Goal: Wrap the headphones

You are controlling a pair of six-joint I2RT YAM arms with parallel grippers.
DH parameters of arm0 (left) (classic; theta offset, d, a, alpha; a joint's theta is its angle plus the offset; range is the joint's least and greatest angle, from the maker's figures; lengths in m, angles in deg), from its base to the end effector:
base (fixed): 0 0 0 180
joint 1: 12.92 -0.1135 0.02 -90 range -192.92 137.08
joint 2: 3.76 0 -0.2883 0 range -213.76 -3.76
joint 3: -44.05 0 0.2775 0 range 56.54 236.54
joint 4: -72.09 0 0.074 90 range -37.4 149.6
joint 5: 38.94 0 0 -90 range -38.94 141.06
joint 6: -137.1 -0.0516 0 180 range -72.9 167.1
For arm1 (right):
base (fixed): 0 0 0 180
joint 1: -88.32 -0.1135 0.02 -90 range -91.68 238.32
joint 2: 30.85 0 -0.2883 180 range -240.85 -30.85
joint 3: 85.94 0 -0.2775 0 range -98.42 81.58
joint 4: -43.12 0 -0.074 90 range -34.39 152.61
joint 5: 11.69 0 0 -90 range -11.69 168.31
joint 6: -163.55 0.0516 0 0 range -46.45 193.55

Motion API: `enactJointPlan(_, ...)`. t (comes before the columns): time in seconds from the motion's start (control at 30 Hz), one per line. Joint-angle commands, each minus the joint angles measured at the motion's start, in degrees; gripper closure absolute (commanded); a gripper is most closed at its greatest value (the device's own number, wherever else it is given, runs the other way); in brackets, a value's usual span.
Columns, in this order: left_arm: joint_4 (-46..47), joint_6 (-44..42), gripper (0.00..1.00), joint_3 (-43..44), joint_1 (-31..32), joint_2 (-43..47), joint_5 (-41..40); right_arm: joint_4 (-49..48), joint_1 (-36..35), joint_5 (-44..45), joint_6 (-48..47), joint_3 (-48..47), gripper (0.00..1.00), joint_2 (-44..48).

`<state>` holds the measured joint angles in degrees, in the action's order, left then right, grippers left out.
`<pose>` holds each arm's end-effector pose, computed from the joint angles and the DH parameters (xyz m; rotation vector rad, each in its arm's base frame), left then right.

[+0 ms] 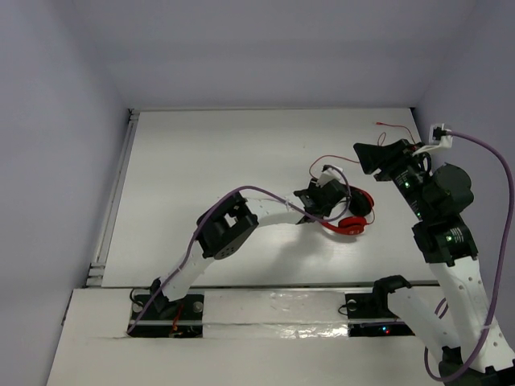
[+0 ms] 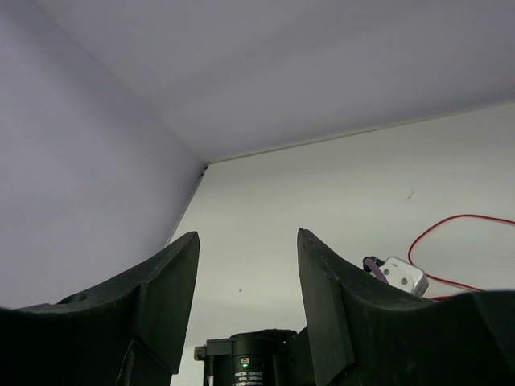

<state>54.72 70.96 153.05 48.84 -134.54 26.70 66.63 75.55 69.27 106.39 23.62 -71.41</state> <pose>0.2836 -0.4831 0.1524 0.4999 2.1495 -0.3616 0.1599 0.0445 0.4531 0.1310 1.5014 0.7599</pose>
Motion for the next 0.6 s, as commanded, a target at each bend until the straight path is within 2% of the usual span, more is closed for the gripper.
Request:
enactJointPlan(0.0, -2.41, -1.0, 0.64, 1.57, -0.84, -2.28, -0.77, -2.76, 0.12, -0.81, 0.29, 0.3, 0.42, 0.48)
enactJointPlan(0.07, -2.41, -1.44, 0.82, 1.66, -0.85, -2.99, -1.56, -3.03, 0.12, -0.89, 0.38, 0.3, 0.43, 0.3)
enactJointPlan(0.17, -3.03, -1.71, 1.0, 1.32, -1.37, -3.25, -4.37, -3.12, 0.12, -1.24, 0.56, 0.38, 0.43, 0.04)
enactJointPlan(0.27, -2.06, -1.09, 1.0, -1.84, -2.08, -0.01, -4.38, -2.94, 0.12, -0.98, 0.56, 0.3, 0.47, 0.12)
enactJointPlan(0.37, -1.36, -1.79, 1.0, -5.97, -2.69, 6.75, -3.68, -2.94, 0.12, -0.63, 0.38, 0.3, 0.63, -0.05)
enactJointPlan(0.4, -1.27, -2.23, 1.0, -7.11, -3.39, 8.94, -3.42, -3.03, 0.12, -0.63, 0.38, 0.3, 0.74, -0.05)
enactJointPlan(0.43, -1.35, -2.67, 1.0, -9.21, -3.4, 13.75, -3.24, -3.12, 0.12, -0.8, 0.3, 0.04, 0.97, -0.22)
enactJointPlan(0.47, -1.7, -3.37, 1.0, -10.1, -4.09, 16.5, -2.8, -3.12, 0.12, -2.02, 0.03, -0.4, 1.0, -1.01)
enactJointPlan(0.57, -3.46, -4.51, 1.0, -13.71, -6.64, 28.01, 1.14, -6.27, 0.12, -6.23, -0.93, -0.85, 1.0, -2.77)
